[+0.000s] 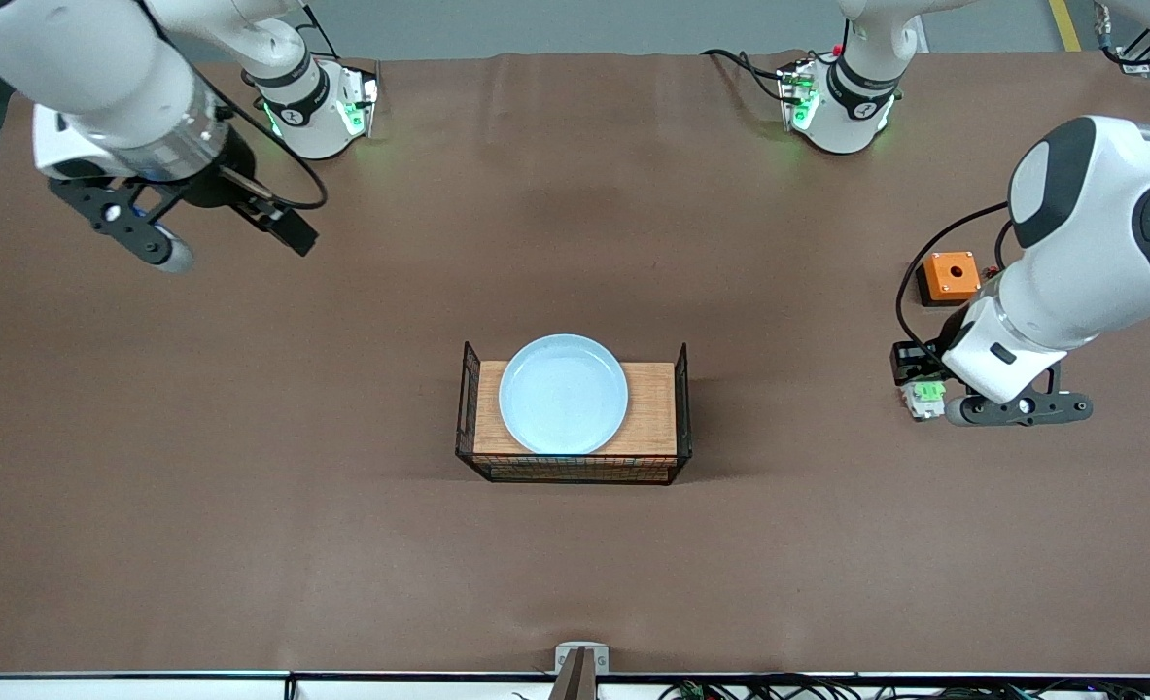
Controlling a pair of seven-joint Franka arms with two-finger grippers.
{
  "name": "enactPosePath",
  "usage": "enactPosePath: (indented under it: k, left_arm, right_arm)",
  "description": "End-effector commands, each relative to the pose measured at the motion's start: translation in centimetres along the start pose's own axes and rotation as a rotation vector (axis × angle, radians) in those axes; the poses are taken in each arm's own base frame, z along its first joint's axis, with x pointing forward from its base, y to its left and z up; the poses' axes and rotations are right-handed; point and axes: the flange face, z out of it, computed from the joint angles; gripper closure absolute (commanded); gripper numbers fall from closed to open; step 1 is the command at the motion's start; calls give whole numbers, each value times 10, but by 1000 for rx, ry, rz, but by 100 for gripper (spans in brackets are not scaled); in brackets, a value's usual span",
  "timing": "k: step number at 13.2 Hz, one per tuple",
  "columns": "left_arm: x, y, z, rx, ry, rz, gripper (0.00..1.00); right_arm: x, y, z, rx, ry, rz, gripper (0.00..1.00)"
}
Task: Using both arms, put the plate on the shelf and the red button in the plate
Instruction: 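Carry the red button with the left gripper over the plate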
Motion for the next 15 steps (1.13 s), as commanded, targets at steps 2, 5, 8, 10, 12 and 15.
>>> enactPosePath:
  k: [2,5,8,10,12,15]
  left_arm:
    - [-12,39,-29,-21,11,-44,100]
    - [-25,75,-34,-42,14,-113,100]
    - [-44,123,-39,-51,16,-166,100]
    - [-59,157,-37,-55,9,-197,100]
    - [-69,189,-31,-67,-6,-236,100]
    - [-78,235,-14,-87,-37,-282,100]
  right_arm:
    - [28,46,5,17,-12,-130,0]
    - [49,78,7,39,9,-235,0]
    - [68,107,16,61,42,-338,0]
    - [83,130,18,73,65,-395,0]
    - [97,148,19,75,67,-409,0]
    - [110,161,7,109,97,-409,0]
